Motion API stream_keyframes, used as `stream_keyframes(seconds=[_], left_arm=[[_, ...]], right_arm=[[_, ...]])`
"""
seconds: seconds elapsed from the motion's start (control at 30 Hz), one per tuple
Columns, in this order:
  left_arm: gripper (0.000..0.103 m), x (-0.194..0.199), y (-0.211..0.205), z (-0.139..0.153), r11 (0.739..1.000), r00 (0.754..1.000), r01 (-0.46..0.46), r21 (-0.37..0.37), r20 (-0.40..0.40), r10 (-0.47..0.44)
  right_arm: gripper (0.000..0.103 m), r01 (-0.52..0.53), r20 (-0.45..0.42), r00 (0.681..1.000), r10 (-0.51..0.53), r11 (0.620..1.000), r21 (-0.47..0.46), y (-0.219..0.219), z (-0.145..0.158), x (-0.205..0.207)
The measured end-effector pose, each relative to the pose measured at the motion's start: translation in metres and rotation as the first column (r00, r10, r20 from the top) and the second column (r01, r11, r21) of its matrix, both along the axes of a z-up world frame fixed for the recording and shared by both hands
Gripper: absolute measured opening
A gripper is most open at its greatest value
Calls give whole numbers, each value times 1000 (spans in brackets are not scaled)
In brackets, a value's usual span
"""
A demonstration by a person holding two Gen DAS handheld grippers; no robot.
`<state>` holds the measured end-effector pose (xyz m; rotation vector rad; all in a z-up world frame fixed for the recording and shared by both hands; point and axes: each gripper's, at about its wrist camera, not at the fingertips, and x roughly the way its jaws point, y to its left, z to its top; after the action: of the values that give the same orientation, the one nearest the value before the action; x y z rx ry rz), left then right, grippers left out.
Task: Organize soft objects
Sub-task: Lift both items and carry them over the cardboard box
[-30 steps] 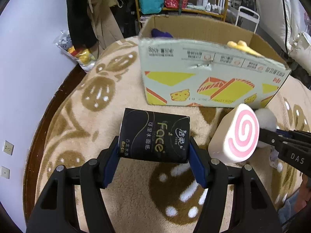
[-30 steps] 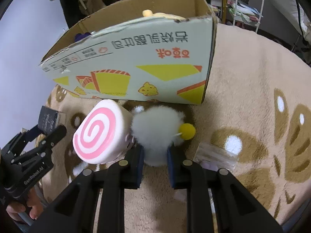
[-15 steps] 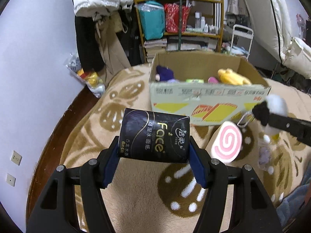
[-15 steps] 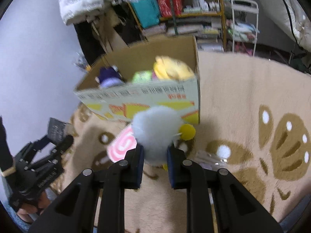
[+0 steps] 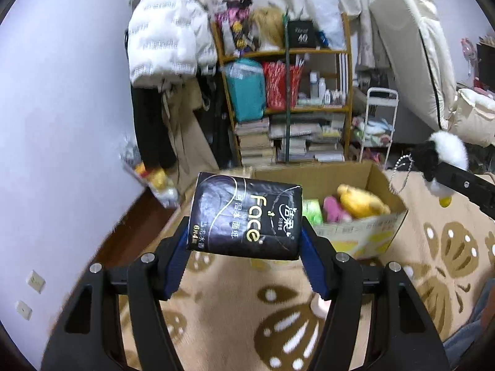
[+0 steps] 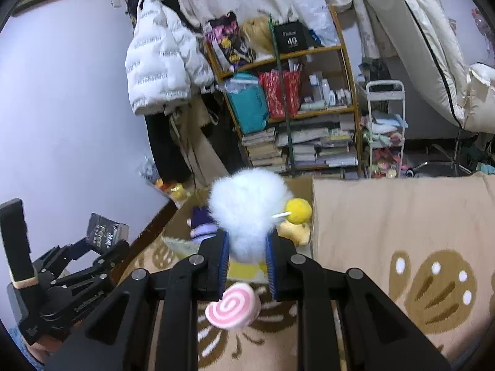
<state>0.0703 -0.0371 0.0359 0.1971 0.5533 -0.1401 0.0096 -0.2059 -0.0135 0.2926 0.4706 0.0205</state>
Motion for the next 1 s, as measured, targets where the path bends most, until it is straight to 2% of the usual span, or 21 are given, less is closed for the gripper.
stream_keyframes(seconds=[0.3,0.47,0.63,0.77,1.0], left_arm=[[64,4,-27,47,1000,991,14,13,133,-16],[64,16,-38,58,999,983,47,12,178,-49],[64,40,-44,41,997,987,59,39,148,-65],[64,52,-46,24,997,989,63,46,132,-68],[65,68,-47,-6,994,991,111,1,71,-110]], right_arm=[[22,4,89,996,-4,1000,2,-12,30,13],[22,-9,117,993,9,1000,-1,-15,36,26],[22,-6,125,992,6,1000,-2,-16,31,41],[22,-9,95,995,11,1000,-22,-15,18,53],[22,-13,28,1000,14,1000,-22,-16,-8,69]])
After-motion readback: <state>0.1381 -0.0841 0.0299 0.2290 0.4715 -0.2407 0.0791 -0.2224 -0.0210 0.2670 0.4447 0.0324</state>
